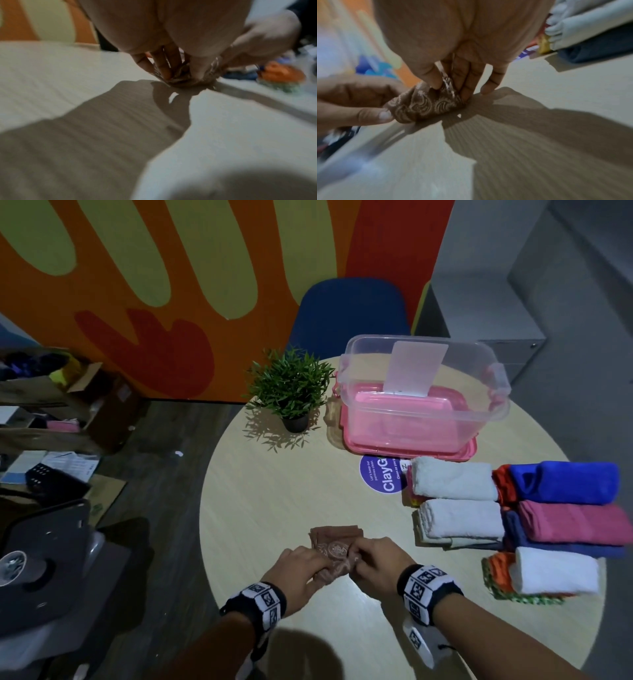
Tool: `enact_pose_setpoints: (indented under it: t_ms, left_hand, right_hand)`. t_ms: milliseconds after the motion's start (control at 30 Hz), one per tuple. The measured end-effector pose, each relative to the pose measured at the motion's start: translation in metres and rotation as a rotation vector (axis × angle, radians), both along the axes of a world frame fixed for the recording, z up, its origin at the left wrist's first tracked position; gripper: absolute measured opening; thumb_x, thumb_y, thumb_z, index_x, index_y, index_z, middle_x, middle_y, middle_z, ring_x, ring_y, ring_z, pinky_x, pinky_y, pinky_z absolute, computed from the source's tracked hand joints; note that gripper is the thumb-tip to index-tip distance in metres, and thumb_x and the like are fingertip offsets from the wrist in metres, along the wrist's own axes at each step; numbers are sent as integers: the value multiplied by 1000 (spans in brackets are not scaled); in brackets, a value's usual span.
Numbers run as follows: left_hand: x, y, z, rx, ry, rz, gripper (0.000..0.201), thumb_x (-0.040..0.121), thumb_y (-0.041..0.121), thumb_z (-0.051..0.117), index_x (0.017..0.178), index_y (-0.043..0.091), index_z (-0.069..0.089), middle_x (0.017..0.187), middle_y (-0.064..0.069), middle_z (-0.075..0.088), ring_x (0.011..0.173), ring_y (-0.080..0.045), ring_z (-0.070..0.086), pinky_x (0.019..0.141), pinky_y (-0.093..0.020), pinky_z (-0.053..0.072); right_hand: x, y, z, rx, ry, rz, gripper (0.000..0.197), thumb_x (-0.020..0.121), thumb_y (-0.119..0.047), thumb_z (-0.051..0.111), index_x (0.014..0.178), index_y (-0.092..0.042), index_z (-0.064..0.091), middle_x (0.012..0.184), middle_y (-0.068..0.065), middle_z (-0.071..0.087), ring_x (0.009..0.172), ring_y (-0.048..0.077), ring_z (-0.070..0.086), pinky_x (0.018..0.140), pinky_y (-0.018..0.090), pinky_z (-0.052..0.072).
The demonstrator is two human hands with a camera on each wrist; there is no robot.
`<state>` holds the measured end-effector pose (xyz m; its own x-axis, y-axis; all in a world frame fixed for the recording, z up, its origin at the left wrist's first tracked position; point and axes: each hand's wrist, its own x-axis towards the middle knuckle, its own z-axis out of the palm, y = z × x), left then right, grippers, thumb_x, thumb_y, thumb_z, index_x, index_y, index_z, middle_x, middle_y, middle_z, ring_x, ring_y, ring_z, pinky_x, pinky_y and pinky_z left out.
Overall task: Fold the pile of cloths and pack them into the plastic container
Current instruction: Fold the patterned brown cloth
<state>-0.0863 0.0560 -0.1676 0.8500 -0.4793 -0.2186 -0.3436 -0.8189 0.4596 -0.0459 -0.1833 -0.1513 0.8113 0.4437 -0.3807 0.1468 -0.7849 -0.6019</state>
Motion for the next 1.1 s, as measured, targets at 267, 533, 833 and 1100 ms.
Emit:
enact_pose_setpoints:
  t_ms: [267, 533, 833, 1100]
  left_hand:
    - [28, -9, 8, -269, 376, 374, 22, 93, 49, 47, 112, 39, 52, 106, 3, 65, 97, -16, 62, 85, -34, 51]
    - [69, -14, 5, -73, 309, 210, 22, 95, 43, 48, 117, 40, 47, 107, 0, 70, 93, -24, 65, 78, -32, 52]
    - [101, -22, 0, 5, 192, 105, 20, 97, 33, 51, 103, 20, 65, 119, 4, 44, 94, -18, 58, 86, -26, 47]
    - [94, -22, -11, 24, 169, 30, 18, 96, 22, 51, 112, 20, 57, 114, -4, 50, 99, -22, 53, 87, -31, 45]
  right_hand:
    - [11, 6, -10, -34, 138, -206, 15, 97, -31, 47, 106, -22, 56, 103, 3, 68, 92, 22, 64, 81, 34, 53]
    - [12, 13, 4, 32, 140, -281, 20, 91, -49, 49, 100, -33, 57, 95, -5, 68, 85, 15, 64, 74, 33, 52]
    - [21, 18, -9, -152, 27, -226, 24, 88, -24, 57, 111, -18, 63, 115, -2, 44, 93, 15, 58, 83, 19, 45]
    - [24, 27, -15, -319, 20, -97, 37, 84, -29, 59, 119, -18, 59, 111, 9, 53, 97, 31, 56, 88, 38, 49]
